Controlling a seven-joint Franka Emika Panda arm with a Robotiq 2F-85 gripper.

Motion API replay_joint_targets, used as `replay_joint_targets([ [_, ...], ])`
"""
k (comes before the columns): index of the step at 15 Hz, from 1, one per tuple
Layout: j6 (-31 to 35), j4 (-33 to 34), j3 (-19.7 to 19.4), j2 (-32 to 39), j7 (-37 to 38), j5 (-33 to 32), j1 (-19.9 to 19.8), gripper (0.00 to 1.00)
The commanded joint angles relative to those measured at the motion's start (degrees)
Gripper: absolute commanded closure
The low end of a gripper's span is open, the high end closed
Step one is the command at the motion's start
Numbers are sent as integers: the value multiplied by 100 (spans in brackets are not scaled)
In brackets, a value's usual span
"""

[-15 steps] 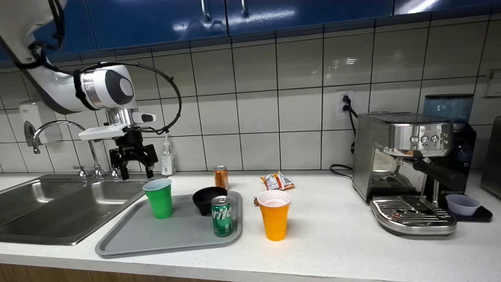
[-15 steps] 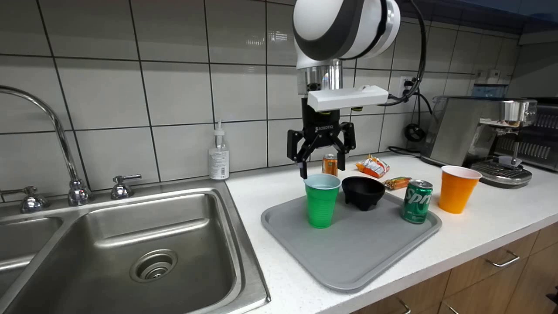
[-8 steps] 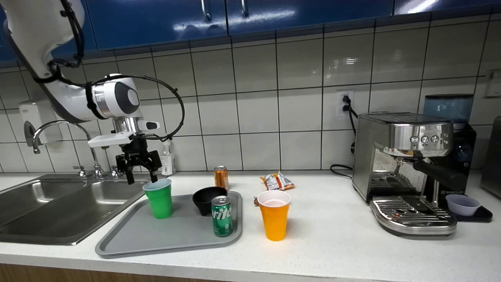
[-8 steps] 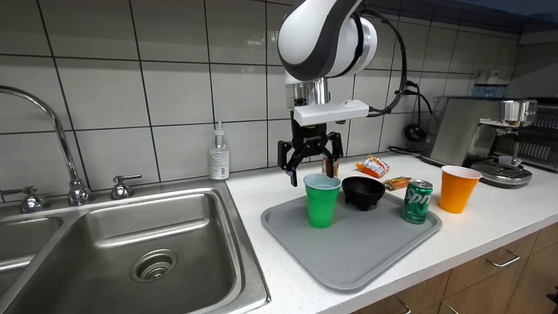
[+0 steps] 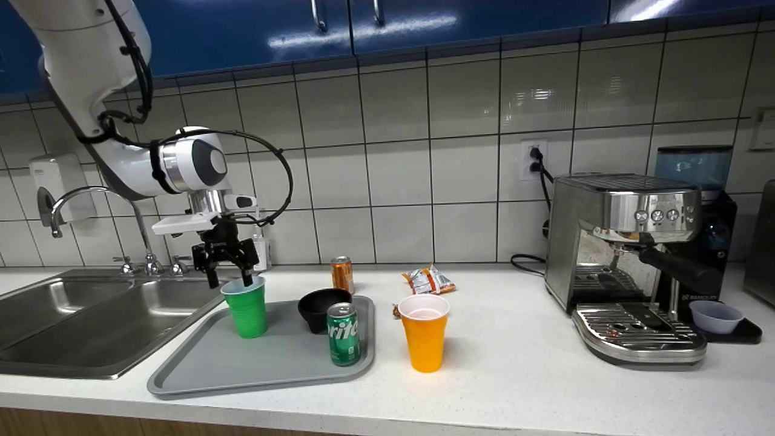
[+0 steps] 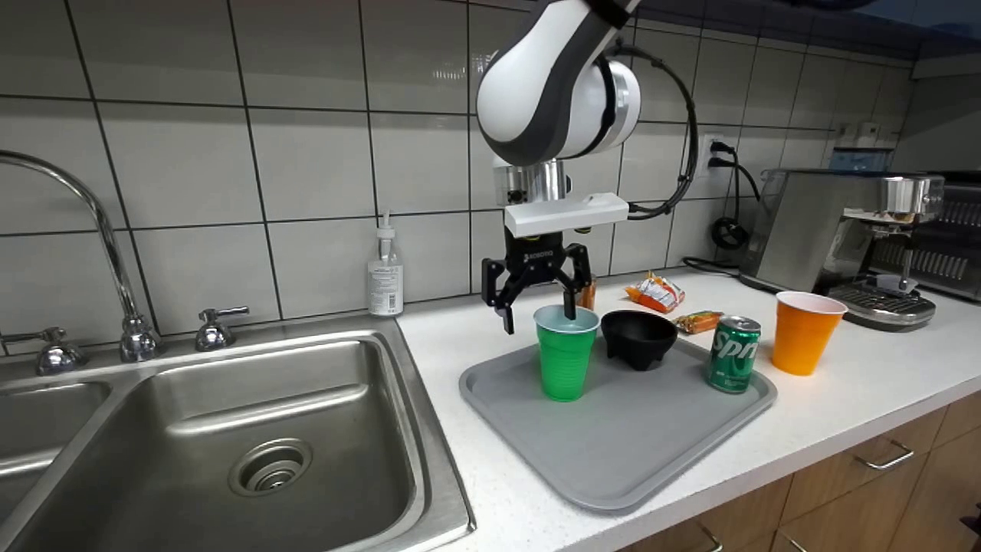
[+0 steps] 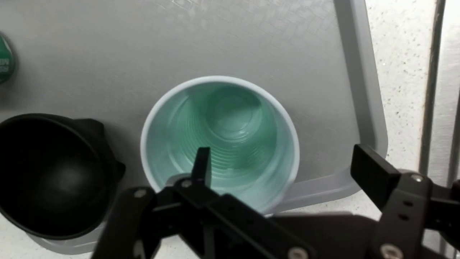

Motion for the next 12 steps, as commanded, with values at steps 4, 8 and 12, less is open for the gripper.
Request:
replay_joint_targets([
  [4, -10, 356, -130, 239, 123, 21, 121, 34],
  [8, 14, 304, -148, 161, 133, 16, 119, 66],
  [12, 65, 179, -166, 39, 172, 6, 125, 97],
])
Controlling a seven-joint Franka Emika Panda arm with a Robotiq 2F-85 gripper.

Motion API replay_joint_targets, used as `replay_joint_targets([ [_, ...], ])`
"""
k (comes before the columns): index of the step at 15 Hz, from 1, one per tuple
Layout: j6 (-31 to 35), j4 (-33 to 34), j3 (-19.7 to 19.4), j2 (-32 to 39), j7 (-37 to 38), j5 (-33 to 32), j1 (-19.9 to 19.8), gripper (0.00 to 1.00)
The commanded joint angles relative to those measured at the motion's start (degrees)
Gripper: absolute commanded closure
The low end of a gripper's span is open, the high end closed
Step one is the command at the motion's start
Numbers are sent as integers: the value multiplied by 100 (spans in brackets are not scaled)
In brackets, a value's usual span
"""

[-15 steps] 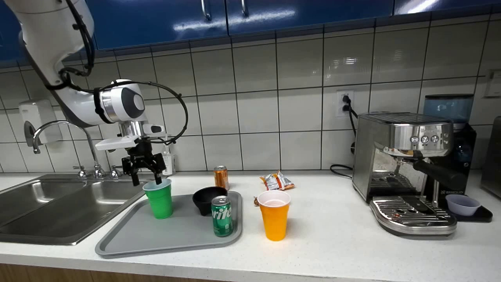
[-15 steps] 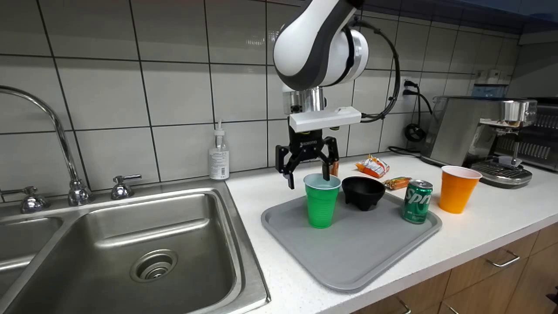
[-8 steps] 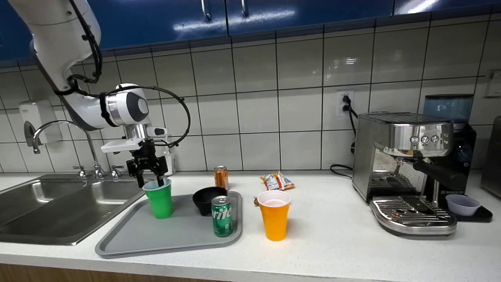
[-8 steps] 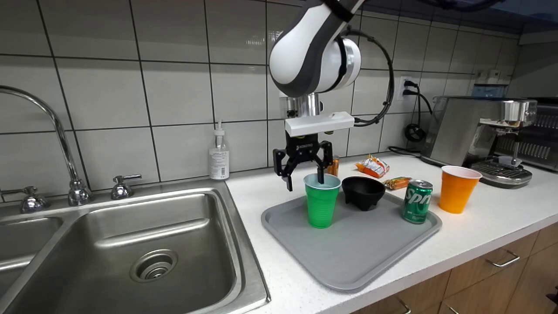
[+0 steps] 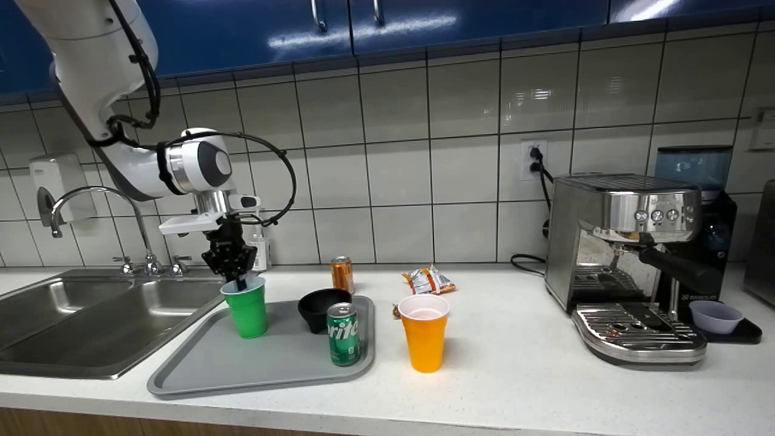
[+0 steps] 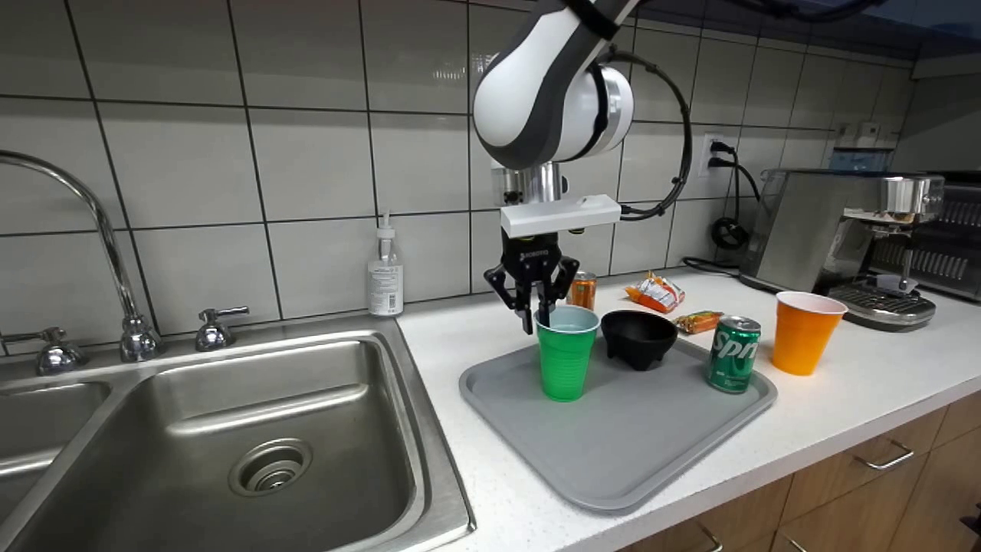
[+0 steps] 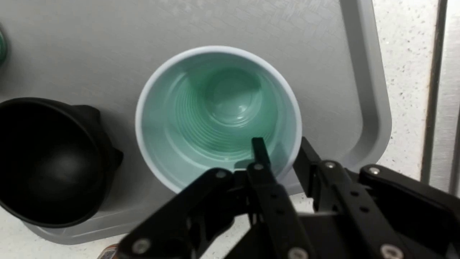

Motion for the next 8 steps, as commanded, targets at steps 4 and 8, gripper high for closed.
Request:
replay_joint_targets([
  [4, 79, -186, -98, -273, 204, -9, 125, 99],
  [8, 131, -244, -68, -437, 224, -25, 178, 99],
])
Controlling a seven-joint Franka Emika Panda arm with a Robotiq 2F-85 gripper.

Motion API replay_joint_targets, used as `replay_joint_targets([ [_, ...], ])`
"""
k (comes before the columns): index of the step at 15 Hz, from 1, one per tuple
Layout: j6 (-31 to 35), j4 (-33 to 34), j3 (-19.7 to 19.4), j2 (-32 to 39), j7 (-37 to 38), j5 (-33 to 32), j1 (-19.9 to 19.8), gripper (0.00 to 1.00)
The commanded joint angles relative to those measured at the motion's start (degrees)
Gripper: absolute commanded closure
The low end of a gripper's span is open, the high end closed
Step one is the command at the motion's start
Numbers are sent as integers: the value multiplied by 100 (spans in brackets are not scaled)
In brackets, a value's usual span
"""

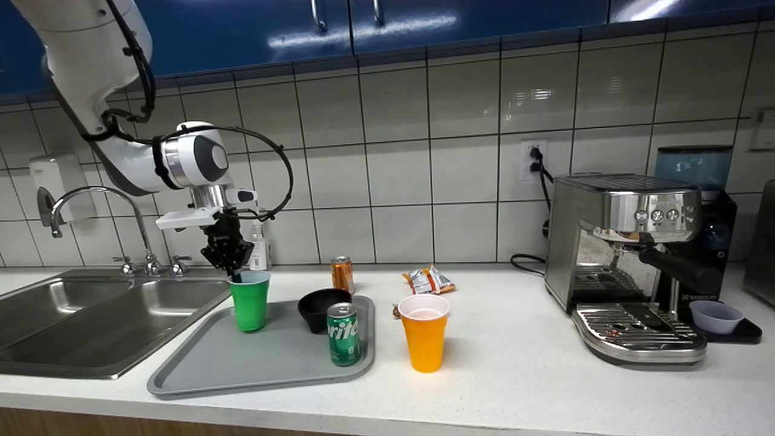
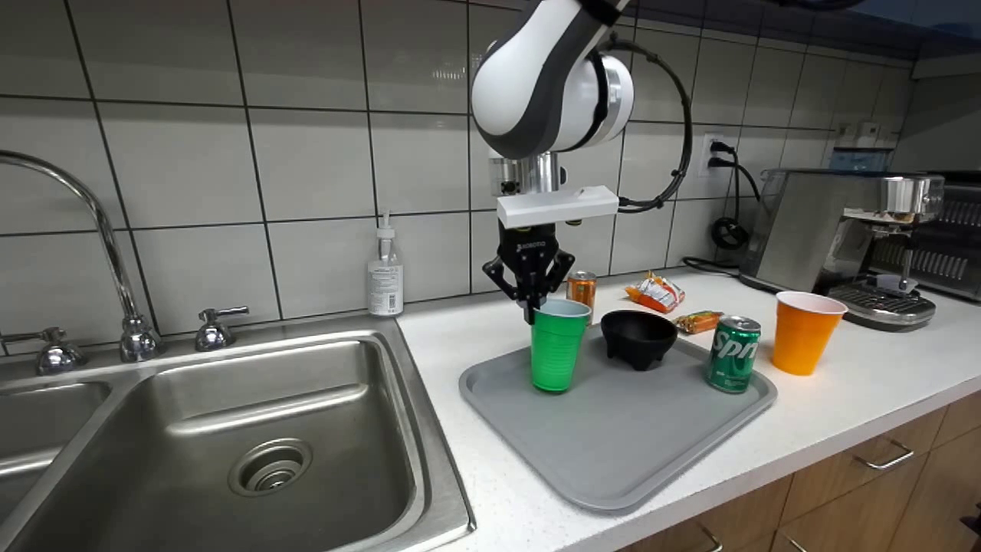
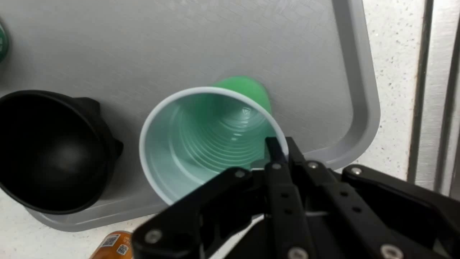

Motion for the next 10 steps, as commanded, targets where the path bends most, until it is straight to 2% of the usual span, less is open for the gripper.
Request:
replay_joint_targets([
  [1, 119, -229, -30, -354, 164, -26, 138, 99],
  [10, 385, 19, 12, -355, 151, -143, 395, 99],
])
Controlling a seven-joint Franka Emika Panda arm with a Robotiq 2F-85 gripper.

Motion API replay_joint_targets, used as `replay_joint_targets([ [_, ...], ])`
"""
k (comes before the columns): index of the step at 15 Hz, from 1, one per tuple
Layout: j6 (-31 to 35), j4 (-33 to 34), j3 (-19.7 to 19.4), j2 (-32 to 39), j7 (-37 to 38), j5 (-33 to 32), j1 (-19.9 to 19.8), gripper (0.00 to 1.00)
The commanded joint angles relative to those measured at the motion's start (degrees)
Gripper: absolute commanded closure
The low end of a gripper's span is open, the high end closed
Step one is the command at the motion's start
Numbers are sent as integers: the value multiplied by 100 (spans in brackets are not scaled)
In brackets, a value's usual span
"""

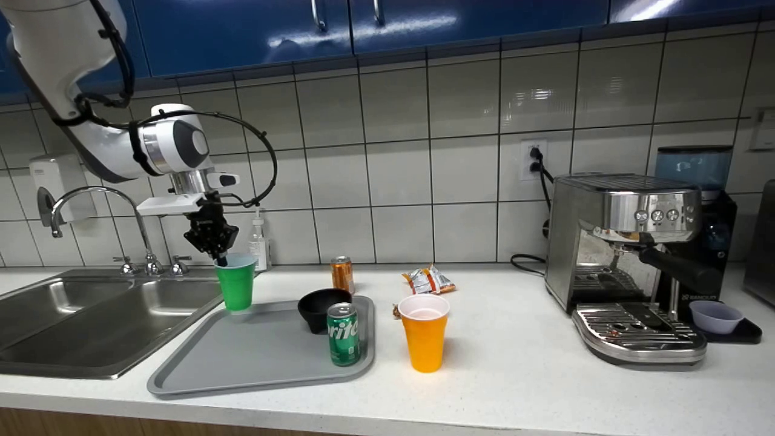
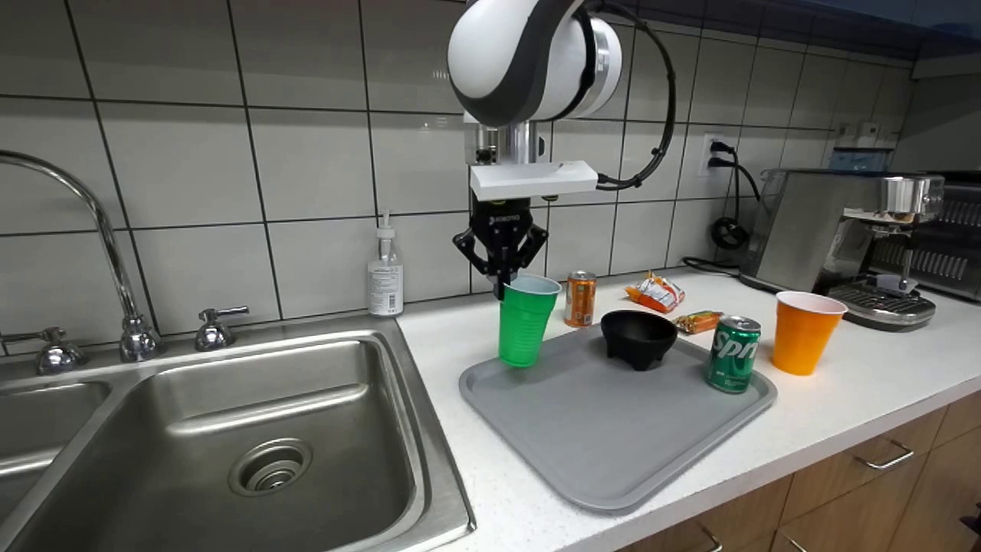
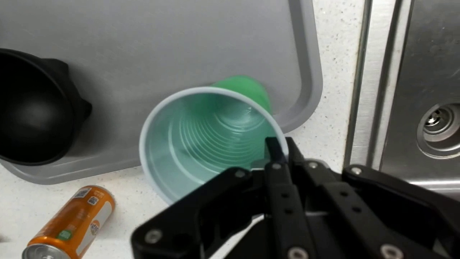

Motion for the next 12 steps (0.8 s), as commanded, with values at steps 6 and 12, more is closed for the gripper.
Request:
replay_joint_targets([
  [6, 124, 461, -8, 357, 69, -137, 179, 99],
  [12, 93, 1150, -49, 955, -3, -74, 212, 99],
])
